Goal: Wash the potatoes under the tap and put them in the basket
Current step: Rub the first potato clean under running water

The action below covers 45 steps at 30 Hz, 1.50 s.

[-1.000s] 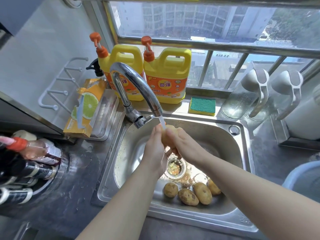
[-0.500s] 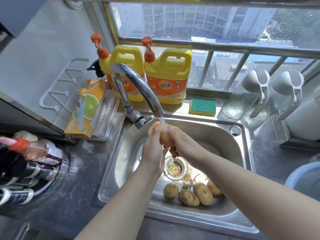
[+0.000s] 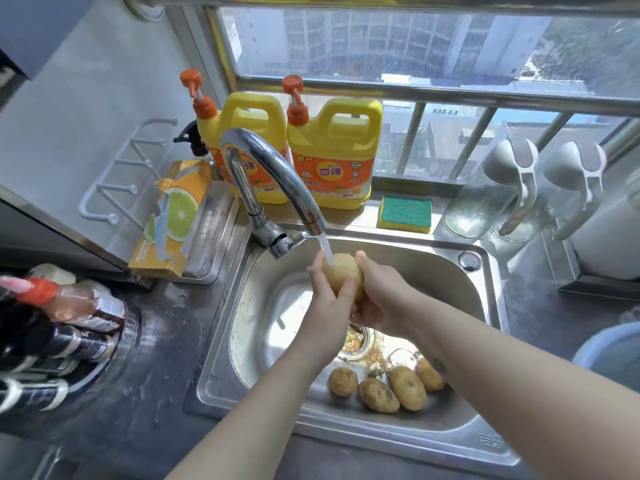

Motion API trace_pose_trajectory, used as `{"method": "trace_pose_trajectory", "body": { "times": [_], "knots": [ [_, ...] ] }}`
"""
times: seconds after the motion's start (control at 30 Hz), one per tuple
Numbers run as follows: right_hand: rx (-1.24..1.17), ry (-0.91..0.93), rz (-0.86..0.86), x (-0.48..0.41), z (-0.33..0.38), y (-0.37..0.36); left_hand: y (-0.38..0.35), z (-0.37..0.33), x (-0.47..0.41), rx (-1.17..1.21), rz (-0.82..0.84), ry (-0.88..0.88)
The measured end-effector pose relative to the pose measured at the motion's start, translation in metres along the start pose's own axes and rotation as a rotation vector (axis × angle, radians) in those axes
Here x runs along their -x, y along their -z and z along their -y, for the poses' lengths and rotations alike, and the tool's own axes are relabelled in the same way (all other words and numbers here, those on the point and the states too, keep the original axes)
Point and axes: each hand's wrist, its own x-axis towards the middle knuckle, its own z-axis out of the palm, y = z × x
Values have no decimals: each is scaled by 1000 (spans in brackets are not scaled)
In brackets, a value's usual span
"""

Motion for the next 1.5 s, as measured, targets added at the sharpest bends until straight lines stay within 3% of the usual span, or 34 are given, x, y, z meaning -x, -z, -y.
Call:
{"method": "trace_pose_trajectory", "body": {
  "times": [0.1, 0.23, 0.33, 0.4, 0.6, 0.8, 1.03, 1.17, 1.27, 1.33, 1.43, 1.5],
  "knots": [
    [59, 35, 123, 4, -3, 0, 2, 4, -10, 147, -120, 25],
    [453, 307, 251, 3, -4, 4, 5, -13, -21, 471, -256, 210],
    [809, 511, 240, 4, 0, 7, 13, -22, -30, 697, -227, 431],
    [887, 536, 189, 3, 3, 8, 15, -25, -29, 720, -199, 451],
    [457, 513, 281, 3, 8, -8, 11, -21, -20, 618, -134, 288],
    [609, 417, 372, 4, 7, 13, 20, -21, -26, 739, -61, 439],
    [621, 441, 157, 1, 12, 6, 16, -25, -26, 673, 22, 413],
    [283, 212, 415, 2, 14, 18, 20, -18, -23, 581, 69, 348],
    [192, 179, 515, 4, 12, 23, 22, -17, -25, 651, -51, 317],
    [301, 277, 449, 5, 10, 20, 21, -21, -26, 765, -137, 333],
    [754, 512, 139, 9, 9, 13, 19, -23, -27, 852, -186, 383],
    [885, 610, -21, 11, 9, 11, 16, -22, -26, 858, -181, 381]
  ]
}}
